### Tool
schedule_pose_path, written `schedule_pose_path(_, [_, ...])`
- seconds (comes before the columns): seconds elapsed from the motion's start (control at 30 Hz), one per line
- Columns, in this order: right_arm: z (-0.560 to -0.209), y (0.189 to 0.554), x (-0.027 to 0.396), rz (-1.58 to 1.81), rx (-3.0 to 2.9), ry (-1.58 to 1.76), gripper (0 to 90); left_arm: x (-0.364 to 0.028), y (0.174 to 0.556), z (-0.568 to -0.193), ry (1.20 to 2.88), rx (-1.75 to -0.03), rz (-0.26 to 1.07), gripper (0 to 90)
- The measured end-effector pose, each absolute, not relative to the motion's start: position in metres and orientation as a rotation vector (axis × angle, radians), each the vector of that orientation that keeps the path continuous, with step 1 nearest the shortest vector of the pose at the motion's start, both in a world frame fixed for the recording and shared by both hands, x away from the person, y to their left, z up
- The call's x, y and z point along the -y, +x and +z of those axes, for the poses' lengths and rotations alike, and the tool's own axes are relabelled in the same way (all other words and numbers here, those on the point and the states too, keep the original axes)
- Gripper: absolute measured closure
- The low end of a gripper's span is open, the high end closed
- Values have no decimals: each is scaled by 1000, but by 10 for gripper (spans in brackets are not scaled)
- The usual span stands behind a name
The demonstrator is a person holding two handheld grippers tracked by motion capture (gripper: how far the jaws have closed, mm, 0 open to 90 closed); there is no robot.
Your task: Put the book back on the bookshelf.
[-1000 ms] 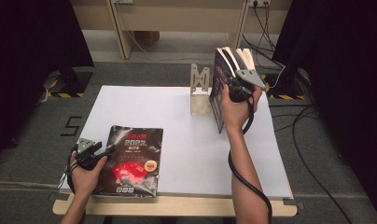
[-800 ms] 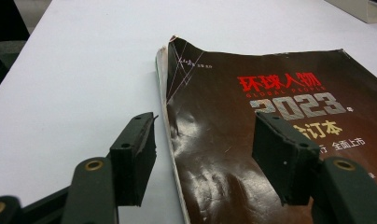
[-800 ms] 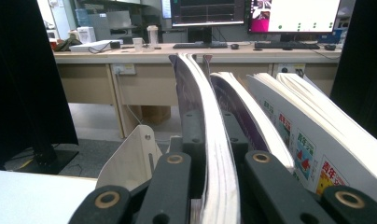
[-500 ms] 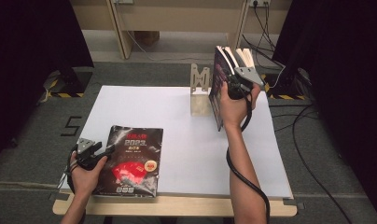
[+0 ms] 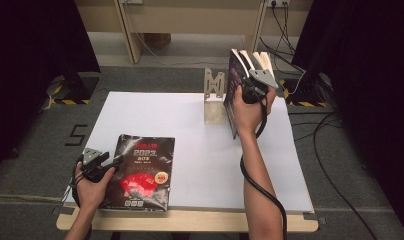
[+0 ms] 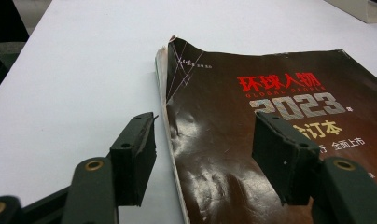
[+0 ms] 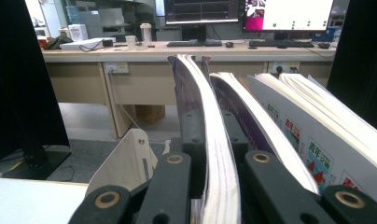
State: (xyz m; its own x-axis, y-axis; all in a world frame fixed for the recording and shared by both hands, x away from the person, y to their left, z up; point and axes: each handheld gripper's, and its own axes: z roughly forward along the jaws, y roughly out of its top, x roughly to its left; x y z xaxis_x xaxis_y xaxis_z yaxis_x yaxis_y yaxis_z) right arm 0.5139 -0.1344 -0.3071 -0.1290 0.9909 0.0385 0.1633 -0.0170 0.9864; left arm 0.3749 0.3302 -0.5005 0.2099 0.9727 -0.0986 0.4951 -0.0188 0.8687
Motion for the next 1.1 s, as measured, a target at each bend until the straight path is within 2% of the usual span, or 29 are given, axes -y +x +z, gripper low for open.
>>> schedule_pose_path(1.1, [-312, 533, 123, 1211, -1397, 1290, 847, -331, 375, -500, 1643, -1401, 715, 390])
